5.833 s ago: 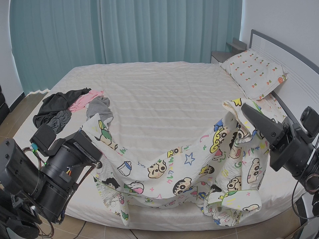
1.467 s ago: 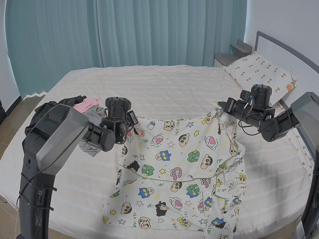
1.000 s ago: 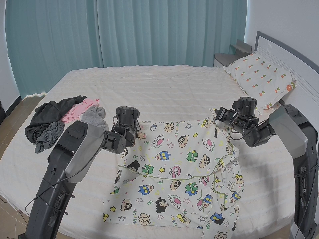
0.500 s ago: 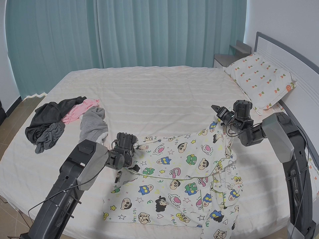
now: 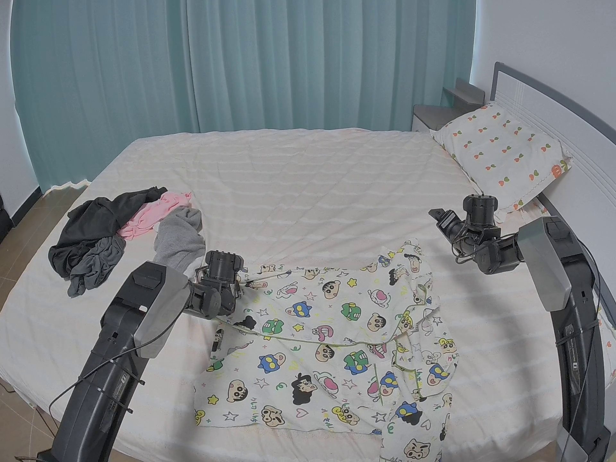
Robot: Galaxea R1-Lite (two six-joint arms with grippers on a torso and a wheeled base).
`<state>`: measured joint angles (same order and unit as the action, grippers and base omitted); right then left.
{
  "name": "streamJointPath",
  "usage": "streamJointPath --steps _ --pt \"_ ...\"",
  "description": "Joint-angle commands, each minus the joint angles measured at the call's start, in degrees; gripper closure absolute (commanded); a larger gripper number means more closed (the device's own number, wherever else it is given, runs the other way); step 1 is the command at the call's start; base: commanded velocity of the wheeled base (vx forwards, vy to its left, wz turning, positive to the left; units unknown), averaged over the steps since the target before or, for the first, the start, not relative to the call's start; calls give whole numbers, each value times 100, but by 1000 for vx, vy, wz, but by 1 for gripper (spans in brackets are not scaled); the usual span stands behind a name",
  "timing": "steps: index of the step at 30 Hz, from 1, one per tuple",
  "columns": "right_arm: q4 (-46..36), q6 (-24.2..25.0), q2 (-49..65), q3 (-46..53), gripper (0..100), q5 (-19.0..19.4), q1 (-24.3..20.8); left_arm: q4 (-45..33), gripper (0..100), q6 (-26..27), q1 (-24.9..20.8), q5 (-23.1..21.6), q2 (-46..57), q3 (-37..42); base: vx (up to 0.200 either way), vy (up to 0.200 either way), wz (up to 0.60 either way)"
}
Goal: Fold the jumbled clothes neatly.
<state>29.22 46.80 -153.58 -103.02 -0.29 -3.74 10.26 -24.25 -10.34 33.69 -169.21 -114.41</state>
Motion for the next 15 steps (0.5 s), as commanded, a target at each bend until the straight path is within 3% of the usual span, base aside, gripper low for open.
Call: streamJointPath --steps 1,4,8,13,15 --pt "-13 -39 1119 1698 0 706 119 -684 0 -537 -126 -21 942 -18 0 0 0" --pt "93 -382 1480 2594 0 1110 181 -1404 0 -1249 -285 -390 1452 -18 0 0 0" --pt "752 -786 1700 3500 0 1277 313 -1870 0 -2049 -452 -935 1962 -18 0 0 0" --pt "1393 -989 1902 4282 0 1585 462 -1949 0 -2137 -548 -1172 2348 -18 0 0 0" --pt "1455 -1164 2104 4668 0 1893 568 -2046 0 -2216 -566 -1392 2577 -18 0 0 0"
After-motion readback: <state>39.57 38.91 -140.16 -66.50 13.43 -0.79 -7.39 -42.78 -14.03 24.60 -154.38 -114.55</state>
